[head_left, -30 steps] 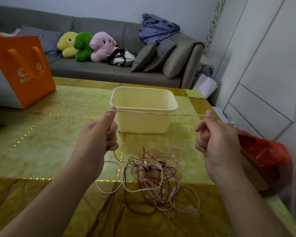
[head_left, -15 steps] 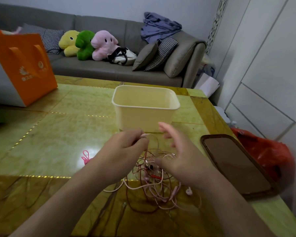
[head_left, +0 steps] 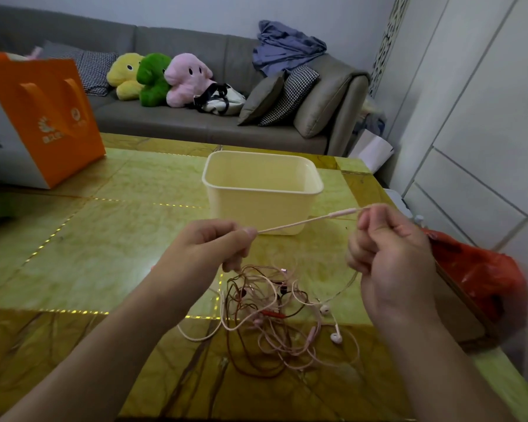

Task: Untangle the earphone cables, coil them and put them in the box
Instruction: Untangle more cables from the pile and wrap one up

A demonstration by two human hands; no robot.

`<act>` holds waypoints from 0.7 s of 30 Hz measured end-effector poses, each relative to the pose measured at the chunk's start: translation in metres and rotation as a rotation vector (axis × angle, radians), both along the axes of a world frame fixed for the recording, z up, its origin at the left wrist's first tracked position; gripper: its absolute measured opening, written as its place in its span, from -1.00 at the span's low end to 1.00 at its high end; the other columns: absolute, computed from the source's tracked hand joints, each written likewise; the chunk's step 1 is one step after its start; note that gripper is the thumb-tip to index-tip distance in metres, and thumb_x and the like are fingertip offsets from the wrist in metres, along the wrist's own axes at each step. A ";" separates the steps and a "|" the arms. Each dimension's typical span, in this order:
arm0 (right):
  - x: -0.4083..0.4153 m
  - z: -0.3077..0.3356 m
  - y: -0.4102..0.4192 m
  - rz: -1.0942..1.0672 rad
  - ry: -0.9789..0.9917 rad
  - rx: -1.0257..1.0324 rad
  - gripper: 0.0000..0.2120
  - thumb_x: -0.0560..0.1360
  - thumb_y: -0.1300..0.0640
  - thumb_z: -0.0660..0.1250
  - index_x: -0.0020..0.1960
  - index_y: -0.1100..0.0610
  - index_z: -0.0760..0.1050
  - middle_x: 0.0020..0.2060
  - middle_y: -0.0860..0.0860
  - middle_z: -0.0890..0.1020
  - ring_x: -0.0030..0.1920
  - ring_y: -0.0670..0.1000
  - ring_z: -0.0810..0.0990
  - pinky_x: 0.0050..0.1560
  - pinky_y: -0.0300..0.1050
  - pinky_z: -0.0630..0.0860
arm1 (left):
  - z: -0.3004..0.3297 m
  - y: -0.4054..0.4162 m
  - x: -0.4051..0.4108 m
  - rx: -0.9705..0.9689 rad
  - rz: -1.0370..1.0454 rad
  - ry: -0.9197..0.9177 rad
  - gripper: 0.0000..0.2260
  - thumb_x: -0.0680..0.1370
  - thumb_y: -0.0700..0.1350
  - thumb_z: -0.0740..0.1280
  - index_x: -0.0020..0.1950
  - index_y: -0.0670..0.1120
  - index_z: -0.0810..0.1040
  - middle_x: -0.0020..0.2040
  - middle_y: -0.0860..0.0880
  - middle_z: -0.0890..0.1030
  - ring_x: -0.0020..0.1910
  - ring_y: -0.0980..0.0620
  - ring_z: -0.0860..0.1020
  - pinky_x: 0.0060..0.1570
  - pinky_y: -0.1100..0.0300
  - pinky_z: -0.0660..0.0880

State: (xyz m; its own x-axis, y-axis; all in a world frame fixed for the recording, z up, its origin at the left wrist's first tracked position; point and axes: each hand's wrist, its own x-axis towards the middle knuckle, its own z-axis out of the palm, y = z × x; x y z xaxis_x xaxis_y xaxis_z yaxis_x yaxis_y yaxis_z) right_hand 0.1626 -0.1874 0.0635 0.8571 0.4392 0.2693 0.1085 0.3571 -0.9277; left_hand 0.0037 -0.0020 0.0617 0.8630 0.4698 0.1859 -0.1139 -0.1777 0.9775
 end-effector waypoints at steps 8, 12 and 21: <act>0.033 -0.006 -0.015 -0.263 0.193 -0.122 -0.65 0.68 0.22 0.22 -0.28 0.09 0.46 -0.51 -0.03 0.28 -0.53 -0.05 0.18 -0.50 -0.20 0.08 | -0.007 0.022 -0.001 -0.358 0.107 -0.119 -0.73 0.65 -0.21 0.29 -0.26 -0.14 0.47 -0.30 -0.05 0.33 -0.35 0.00 0.34 -0.16 0.07 0.45; 0.023 -0.019 -0.005 -0.084 0.027 -0.874 -0.81 0.55 0.26 0.35 -0.21 0.16 0.67 -0.36 0.11 0.65 -0.42 0.04 0.50 -0.36 -0.10 0.41 | -0.006 0.015 0.001 -0.245 0.116 -0.096 -0.75 0.66 -0.21 0.31 -0.21 -0.16 0.62 -0.35 -0.04 0.30 -0.36 0.03 0.26 -0.32 0.18 0.32; -0.040 -0.011 0.023 0.308 -0.511 -0.748 -0.60 0.64 0.11 0.40 0.44 -0.15 0.49 0.04 -0.23 0.67 -0.02 -0.16 0.66 -0.03 -0.15 0.59 | -0.017 0.000 0.005 0.287 0.024 0.073 -0.86 0.63 0.00 0.45 -0.10 0.05 0.75 -0.41 -0.05 0.46 -0.38 0.05 0.33 -0.34 0.11 0.23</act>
